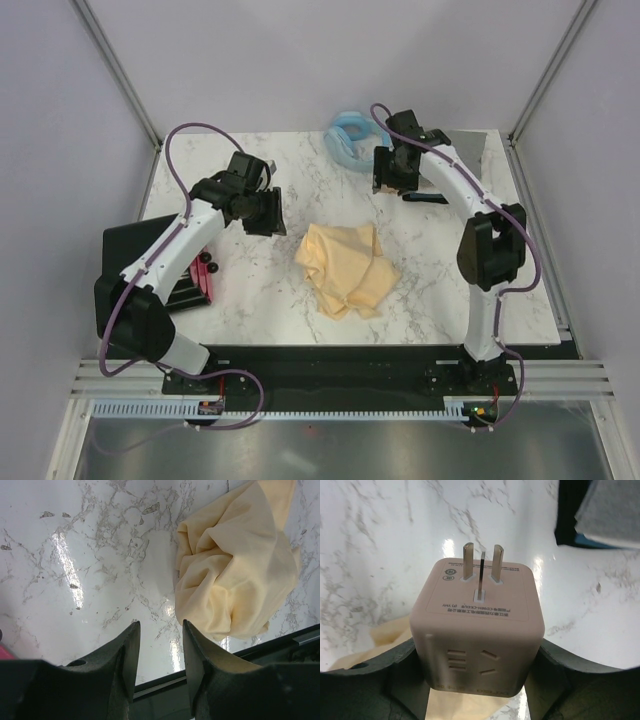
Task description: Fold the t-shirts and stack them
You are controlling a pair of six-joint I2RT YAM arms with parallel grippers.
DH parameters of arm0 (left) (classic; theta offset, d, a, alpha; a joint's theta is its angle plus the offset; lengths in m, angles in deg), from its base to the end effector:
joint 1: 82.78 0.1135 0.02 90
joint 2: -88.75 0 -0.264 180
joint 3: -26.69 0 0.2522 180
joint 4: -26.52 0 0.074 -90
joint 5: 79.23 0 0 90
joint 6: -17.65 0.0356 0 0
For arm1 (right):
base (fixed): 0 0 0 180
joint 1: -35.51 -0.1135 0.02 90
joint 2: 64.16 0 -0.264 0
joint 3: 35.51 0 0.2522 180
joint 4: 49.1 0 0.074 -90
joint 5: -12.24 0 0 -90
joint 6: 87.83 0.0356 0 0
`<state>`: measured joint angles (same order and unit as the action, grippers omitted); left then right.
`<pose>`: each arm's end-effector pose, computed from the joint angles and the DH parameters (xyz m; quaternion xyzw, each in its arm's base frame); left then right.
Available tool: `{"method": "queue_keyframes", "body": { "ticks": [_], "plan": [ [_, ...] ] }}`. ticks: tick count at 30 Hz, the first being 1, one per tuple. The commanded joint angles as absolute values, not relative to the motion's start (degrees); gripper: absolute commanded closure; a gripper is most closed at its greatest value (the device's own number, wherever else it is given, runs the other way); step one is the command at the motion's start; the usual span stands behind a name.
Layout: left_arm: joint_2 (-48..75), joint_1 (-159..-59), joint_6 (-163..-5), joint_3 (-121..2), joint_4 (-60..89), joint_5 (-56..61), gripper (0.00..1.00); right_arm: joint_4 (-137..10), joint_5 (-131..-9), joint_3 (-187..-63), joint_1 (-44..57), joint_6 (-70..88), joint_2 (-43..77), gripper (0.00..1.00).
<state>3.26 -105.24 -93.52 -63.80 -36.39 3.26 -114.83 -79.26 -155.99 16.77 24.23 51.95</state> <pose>0.2834 -0.1222 0.3061 0.0289 0.9587 -0.1609 0.2327 0.4171 0.1405 0.2736 0.0313 0.9683 0.0743 0.2362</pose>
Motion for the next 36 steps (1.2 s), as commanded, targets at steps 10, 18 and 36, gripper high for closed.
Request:
{"method": "queue_keyframes", "body": {
  "ticks": [10, 18, 36],
  "plan": [
    [8.8, -105.0, -97.3, -61.6, -36.1, 7.4, 0.54, -119.0, -71.5, -188.4, 11.4, 26.8, 72.5, 1.0],
    [11.5, -105.0, -97.8, -59.4, -37.2, 8.1, 0.54, -106.5, -74.8, -178.1, 11.2, 27.0, 70.5, 1.0],
    [12.8, -105.0, -98.5, -56.7, -38.5, 8.8, 0.55, -106.6, -76.2, -177.0, 19.0, 23.3, 76.7, 1.0]
  ]
}}
